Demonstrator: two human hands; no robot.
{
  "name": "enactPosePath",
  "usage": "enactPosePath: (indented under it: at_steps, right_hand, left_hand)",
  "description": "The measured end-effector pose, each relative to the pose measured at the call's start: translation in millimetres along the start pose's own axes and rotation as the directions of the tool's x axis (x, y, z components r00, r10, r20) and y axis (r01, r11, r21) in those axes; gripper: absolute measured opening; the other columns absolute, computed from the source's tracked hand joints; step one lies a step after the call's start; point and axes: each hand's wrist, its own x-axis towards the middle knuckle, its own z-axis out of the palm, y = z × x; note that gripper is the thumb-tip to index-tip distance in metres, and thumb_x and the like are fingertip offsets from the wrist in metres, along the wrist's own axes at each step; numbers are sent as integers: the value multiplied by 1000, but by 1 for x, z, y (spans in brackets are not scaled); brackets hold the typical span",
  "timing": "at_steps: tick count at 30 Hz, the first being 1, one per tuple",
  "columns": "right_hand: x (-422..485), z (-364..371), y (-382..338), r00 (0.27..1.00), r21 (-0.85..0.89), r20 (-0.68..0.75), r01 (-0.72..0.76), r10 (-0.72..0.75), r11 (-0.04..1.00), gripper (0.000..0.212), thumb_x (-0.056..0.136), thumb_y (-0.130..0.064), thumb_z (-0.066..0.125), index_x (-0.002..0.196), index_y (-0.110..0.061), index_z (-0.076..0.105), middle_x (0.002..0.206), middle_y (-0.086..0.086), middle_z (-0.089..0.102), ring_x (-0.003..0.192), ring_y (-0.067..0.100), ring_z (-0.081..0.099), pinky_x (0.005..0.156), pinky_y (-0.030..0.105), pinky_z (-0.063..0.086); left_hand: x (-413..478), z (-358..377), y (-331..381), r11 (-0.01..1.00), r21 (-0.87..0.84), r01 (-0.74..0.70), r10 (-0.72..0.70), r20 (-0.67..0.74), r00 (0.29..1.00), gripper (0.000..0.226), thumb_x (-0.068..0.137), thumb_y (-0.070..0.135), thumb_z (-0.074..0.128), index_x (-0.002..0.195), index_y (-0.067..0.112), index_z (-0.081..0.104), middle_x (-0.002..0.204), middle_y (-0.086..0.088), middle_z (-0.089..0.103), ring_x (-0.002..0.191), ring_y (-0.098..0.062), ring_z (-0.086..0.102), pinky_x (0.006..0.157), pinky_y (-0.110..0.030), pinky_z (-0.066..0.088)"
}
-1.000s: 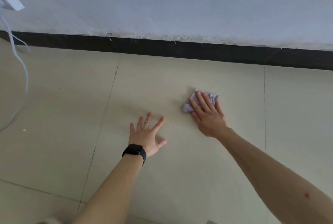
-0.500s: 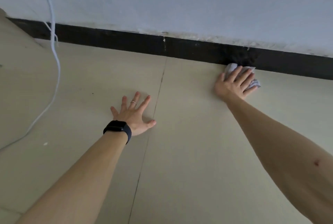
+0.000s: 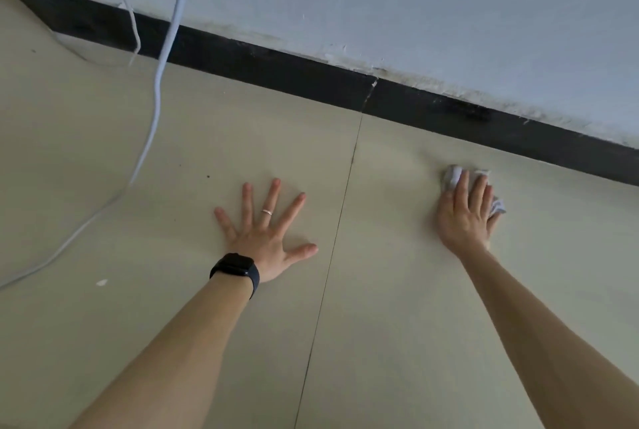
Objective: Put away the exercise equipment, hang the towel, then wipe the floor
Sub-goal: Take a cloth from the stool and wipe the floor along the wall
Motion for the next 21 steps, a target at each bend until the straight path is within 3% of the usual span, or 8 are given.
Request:
enactPosePath:
  at_steps: [3,6,7,9,11,15,19,21]
  right_hand:
    - [-98,20,-15,935,-60,125,342,-333,938,56,106,-44,16,159,-34,4,168,2,-9,154,21,-12,123,52,-6]
    - [-138,20,-25,627,-94,237,775,-742,625,54,107,-47,21,159,-34,15,168,0,5,155,20,2,124,51,6]
    - [-118,18,-23,605,-122,233,795,-762,594,54,106,-48,20,158,-33,17,168,-1,8,155,20,6,124,51,10]
    - [-65,9,-22,792,-147,136,610,-595,778,58,105,-51,15,159,-33,11,168,-2,3,155,18,0,124,51,6]
    - [-7,-4,-32,988,-18,-18,152,-152,988,60,104,-49,14,160,-29,8,168,1,-1,154,20,-4,121,51,-3]
    - [53,-11,-93,849,264,8,-511,528,818,61,106,-38,22,160,-17,3,167,7,-8,154,25,-9,119,54,-8]
    - [34,21,-206,919,163,-158,-337,362,927,67,91,-45,48,143,-3,51,151,24,43,141,35,41,110,66,28]
    - [6,34,-252,987,87,-101,-115,124,990,69,98,-44,37,154,-4,29,162,23,18,152,33,17,118,58,4]
  left_hand:
    - [-1,0,1,1000,-7,-11,11,30,999,90,72,94,17,136,58,-36,143,16,-55,135,-34,-47,104,-79,-12]
    - [0,-2,0,1000,-17,-10,10,37,999,90,72,95,15,135,58,-38,142,16,-55,134,-34,-49,104,-78,-14]
    - [0,-2,-1,1000,-16,-15,15,39,999,90,72,94,14,135,58,-38,142,15,-55,134,-34,-49,104,-78,-14]
    - [1,-1,-2,999,-16,-33,33,29,999,89,73,93,14,134,57,-39,142,14,-56,134,-35,-49,103,-79,-13]
    - [3,0,-3,999,-21,-45,45,16,999,89,73,93,15,135,57,-39,142,13,-56,134,-35,-49,102,-79,-14]
    - [3,5,-3,997,-32,-63,63,-21,998,92,74,93,16,137,54,-38,144,12,-54,133,-35,-49,100,-79,-16]
    - [1,8,-4,998,-31,-62,60,-66,996,98,73,94,15,142,46,-37,147,10,-51,136,-35,-46,101,-79,-15]
    - [2,7,-5,998,-29,-54,52,-70,996,100,73,94,15,141,44,-39,147,10,-52,136,-36,-46,102,-79,-14]
